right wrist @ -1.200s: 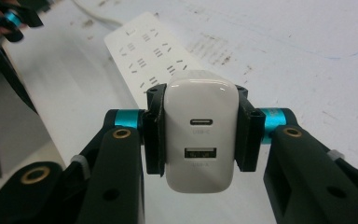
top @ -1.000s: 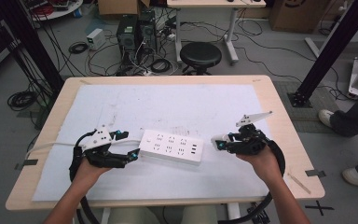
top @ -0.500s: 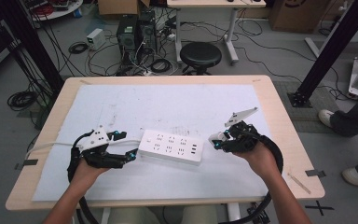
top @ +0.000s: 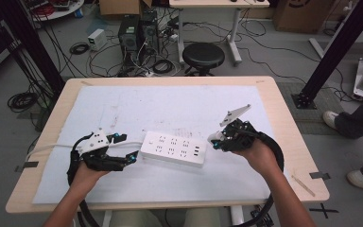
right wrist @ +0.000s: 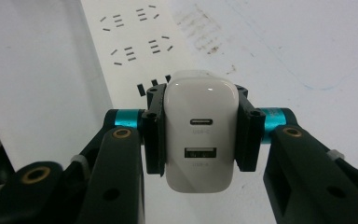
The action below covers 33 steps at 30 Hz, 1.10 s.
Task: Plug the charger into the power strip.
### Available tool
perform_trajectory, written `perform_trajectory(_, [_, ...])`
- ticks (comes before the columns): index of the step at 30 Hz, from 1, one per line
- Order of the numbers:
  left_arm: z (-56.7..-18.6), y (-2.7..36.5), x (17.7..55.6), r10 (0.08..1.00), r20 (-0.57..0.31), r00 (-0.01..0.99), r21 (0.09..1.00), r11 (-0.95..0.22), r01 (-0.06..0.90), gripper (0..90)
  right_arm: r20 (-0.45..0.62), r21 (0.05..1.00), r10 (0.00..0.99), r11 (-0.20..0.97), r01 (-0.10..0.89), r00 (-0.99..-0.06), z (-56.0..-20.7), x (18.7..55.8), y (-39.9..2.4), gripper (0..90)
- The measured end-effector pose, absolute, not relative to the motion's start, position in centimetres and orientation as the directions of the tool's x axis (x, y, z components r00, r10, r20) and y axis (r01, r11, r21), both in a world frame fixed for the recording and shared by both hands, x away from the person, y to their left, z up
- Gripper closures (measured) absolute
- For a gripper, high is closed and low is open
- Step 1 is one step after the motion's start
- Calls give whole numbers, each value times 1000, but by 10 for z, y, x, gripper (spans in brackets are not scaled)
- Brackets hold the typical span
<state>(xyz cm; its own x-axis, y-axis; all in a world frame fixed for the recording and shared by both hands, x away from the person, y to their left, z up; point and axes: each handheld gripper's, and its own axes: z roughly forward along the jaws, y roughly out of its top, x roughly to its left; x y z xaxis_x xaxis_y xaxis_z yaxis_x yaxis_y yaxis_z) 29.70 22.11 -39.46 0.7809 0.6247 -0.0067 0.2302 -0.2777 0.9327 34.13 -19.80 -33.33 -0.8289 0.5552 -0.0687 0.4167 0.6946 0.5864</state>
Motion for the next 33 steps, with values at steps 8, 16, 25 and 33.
perform_trajectory(8, [-396,223,297,624,-15,781,934,-269,233,234,-43,600,532,690,404,-846,-330,345,-191,632])
perform_trajectory(16, [-400,227,295,631,-23,775,937,-256,237,234,-58,574,502,724,382,-863,-323,353,-177,632])
perform_trajectory(25, [-400,232,294,635,-22,772,938,-253,235,234,-76,543,472,758,361,-878,-319,360,-166,633])
perform_trajectory(33, [-400,232,294,633,-27,773,939,-249,236,235,-63,526,444,776,348,-894,-320,367,-156,632])
